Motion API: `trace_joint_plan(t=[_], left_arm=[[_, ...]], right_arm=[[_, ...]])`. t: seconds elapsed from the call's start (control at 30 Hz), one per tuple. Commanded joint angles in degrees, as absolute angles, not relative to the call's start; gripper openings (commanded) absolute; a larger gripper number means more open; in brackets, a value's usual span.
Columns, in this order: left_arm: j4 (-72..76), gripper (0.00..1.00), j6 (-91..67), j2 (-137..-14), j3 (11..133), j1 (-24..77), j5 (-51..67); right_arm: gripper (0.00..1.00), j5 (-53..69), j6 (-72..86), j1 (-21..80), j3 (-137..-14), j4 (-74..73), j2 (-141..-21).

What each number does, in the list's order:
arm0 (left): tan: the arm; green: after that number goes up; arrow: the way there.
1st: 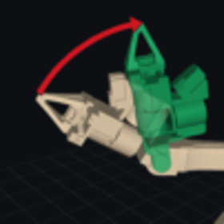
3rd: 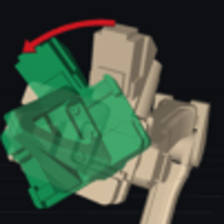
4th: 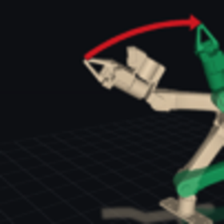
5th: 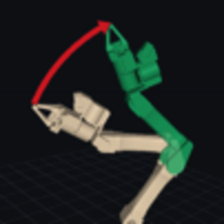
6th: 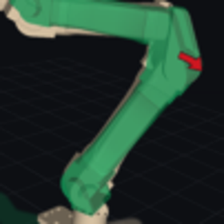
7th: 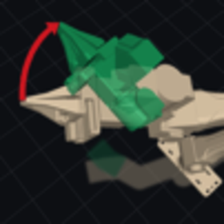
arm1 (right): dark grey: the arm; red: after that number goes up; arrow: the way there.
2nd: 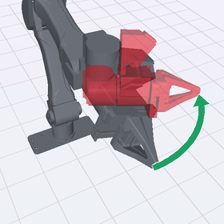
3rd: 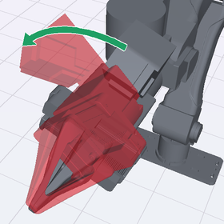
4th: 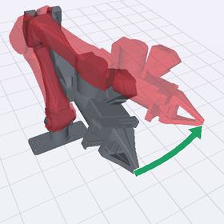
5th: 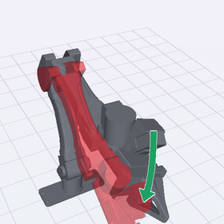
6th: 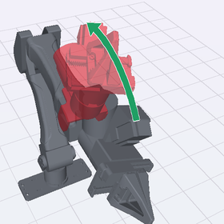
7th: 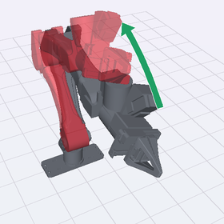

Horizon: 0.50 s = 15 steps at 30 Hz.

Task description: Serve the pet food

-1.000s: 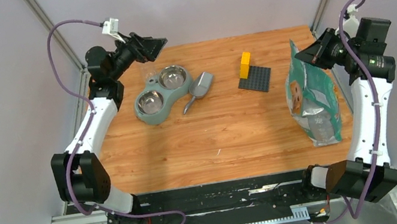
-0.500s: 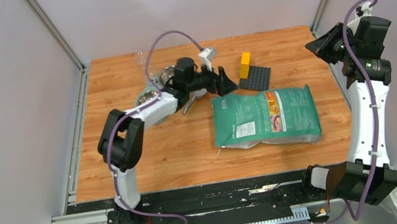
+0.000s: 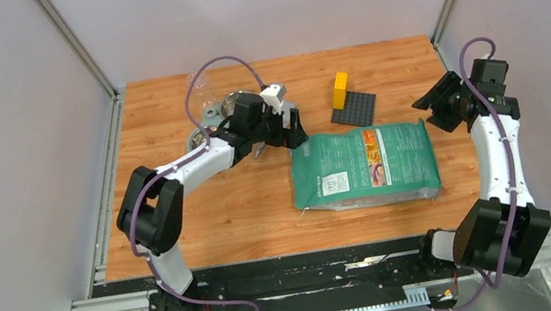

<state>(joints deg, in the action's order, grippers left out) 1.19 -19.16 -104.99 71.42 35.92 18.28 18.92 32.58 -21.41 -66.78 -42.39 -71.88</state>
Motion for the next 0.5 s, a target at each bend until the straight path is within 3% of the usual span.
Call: trace_joint_plan(t=[0.0, 0.1, 0.17, 0.47], left_arm=[[-6.8, 1.00, -20.9, -99.6, 70.5, 35.4, 11.7], [-9.8, 1.00, -24.1, -99.8, 69.4, 34.7, 11.0], [-10.3, 1.00, -26.2, -100.2, 68.3, 34.5, 11.4], [-3.5, 1.00, -33.7, -106.1, 62.8, 34.0, 21.4]], right_arm=[[0.67, 17.3, 33.3, -21.3, -62.9, -41.5, -68.9], [0.86, 17.2, 33.7, -21.3, -60.0, -41.7, -67.1], [0.94, 17.7, 33.0, -21.2, -58.5, -41.8, -66.3], [1.00, 18.8, 33.0, -21.3, -52.3, -42.5, -63.8]])
